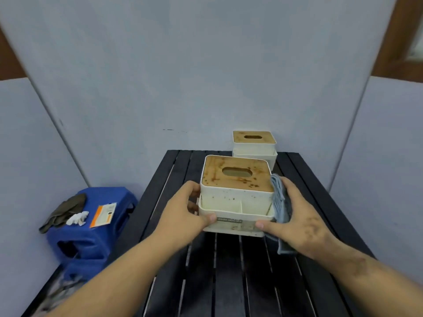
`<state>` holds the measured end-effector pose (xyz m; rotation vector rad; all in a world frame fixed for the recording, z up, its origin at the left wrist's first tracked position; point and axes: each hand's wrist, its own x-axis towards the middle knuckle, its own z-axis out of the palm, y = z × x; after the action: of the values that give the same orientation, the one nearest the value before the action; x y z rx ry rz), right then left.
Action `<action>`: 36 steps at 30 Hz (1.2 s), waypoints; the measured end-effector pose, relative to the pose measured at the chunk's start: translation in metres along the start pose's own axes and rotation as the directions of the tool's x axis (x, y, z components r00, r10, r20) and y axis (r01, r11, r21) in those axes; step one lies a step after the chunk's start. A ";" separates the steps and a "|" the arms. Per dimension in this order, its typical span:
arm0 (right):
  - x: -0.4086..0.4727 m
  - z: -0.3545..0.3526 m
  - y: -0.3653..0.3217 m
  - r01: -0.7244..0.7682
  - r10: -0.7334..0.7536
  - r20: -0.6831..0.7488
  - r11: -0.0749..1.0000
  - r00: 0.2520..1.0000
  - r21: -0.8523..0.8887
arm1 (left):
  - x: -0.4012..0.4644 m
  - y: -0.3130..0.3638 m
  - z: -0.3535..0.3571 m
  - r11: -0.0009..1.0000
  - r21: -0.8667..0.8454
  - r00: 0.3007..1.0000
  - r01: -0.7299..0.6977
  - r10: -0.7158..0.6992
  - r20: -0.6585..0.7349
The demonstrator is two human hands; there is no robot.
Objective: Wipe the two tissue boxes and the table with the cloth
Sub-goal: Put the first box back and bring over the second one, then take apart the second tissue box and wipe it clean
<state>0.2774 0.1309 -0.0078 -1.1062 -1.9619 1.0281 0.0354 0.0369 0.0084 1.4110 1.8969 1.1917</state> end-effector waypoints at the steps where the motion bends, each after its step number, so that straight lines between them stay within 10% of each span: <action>1: -0.015 -0.004 0.002 -0.014 0.014 0.005 1.000 1.000 0.006 | -0.014 0.001 0.005 1.000 -0.011 1.000 0.016 -0.016 0.011; 17: -0.114 -0.024 0.024 -0.120 0.113 0.088 0.989 0.990 0.087 | -0.107 0.000 0.055 0.998 -0.020 0.998 0.068 -0.067 0.019; 25: -0.102 -0.047 0.005 -0.115 0.164 -0.237 0.971 0.958 0.209 | -0.107 -0.010 0.052 0.999 0.014 0.999 -0.034 0.034 -0.021; 29: -0.092 -0.040 -0.009 -0.047 0.029 -0.195 0.995 0.980 -0.085 | -0.104 -0.016 0.061 0.995 -0.010 0.995 -0.096 0.096 -0.021; 32: -0.085 -0.004 -0.019 0.072 -0.229 -0.171 0.773 0.958 -0.631 | -0.103 -0.017 0.072 0.989 -0.036 0.989 -0.141 0.139 -0.053; 36: -0.076 0.031 -0.027 0.327 -0.461 0.006 0.621 0.887 -0.712 | -0.101 -0.018 0.075 0.980 -0.054 0.980 -0.190 0.185 -0.078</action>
<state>0.2743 0.0445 -0.0119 -0.9917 -2.3566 -0.1047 0.1207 -0.0321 -0.0559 1.5605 1.7890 1.3952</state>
